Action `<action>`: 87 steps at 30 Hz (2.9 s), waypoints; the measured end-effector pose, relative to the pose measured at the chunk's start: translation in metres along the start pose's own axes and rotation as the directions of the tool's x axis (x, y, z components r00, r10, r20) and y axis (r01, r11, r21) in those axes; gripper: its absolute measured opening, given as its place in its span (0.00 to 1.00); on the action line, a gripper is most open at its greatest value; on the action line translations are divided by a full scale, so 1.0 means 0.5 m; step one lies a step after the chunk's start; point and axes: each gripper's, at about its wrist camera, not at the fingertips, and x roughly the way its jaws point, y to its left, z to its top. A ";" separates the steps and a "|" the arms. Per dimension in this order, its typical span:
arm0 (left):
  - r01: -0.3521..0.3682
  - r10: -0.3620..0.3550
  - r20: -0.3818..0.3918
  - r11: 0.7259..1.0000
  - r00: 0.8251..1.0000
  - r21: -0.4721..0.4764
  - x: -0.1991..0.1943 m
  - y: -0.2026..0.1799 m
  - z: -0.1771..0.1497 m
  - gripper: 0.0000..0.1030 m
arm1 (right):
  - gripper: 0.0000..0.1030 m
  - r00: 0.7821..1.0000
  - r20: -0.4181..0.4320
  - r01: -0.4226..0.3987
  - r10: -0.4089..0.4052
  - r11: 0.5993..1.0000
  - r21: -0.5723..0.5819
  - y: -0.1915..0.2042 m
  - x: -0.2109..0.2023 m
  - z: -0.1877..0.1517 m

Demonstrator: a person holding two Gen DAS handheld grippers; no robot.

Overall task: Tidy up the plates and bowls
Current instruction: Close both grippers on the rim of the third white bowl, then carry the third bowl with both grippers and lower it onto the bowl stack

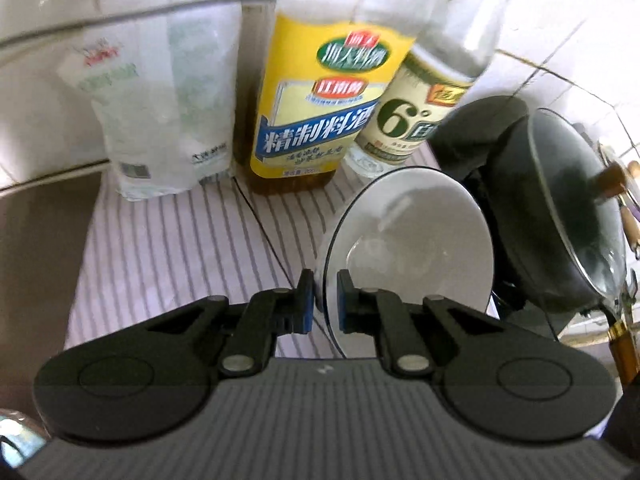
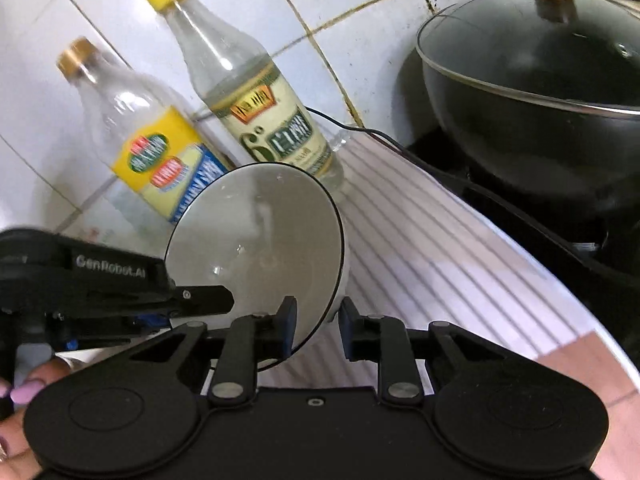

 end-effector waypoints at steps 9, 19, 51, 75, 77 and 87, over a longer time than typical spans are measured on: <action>0.014 -0.013 0.018 1.000 1.000 -0.014 -0.121 0.008 -0.049 0.09 | 0.26 0.992 0.013 -0.122 0.122 0.992 0.032 0.008 -0.094 -0.019; -0.008 0.009 0.057 1.000 0.998 -0.013 -0.222 -0.004 -0.118 0.09 | 0.26 0.985 -0.066 -0.160 0.158 0.987 -0.017 0.040 -0.178 -0.025; -0.101 0.106 0.019 0.979 0.994 -0.177 -0.289 0.051 -0.356 0.10 | 0.26 0.977 -0.182 -0.180 0.114 0.899 -0.399 0.097 -0.261 -0.168; -0.142 0.118 -0.104 0.954 0.988 -0.264 -0.203 0.060 -0.334 0.11 | 0.26 0.992 -0.093 0.001 -0.085 0.745 -0.667 0.131 -0.197 -0.201; -0.138 0.112 -0.107 0.952 0.988 -0.275 -0.201 0.064 -0.333 0.11 | 0.26 0.993 -0.079 0.013 -0.093 0.725 -0.689 0.137 -0.198 -0.206; -0.119 0.093 -0.097 0.941 0.991 -0.317 -0.212 0.075 -0.330 0.13 | 0.20 0.995 -0.043 0.038 -0.091 0.735 -0.677 0.130 -0.181 -0.211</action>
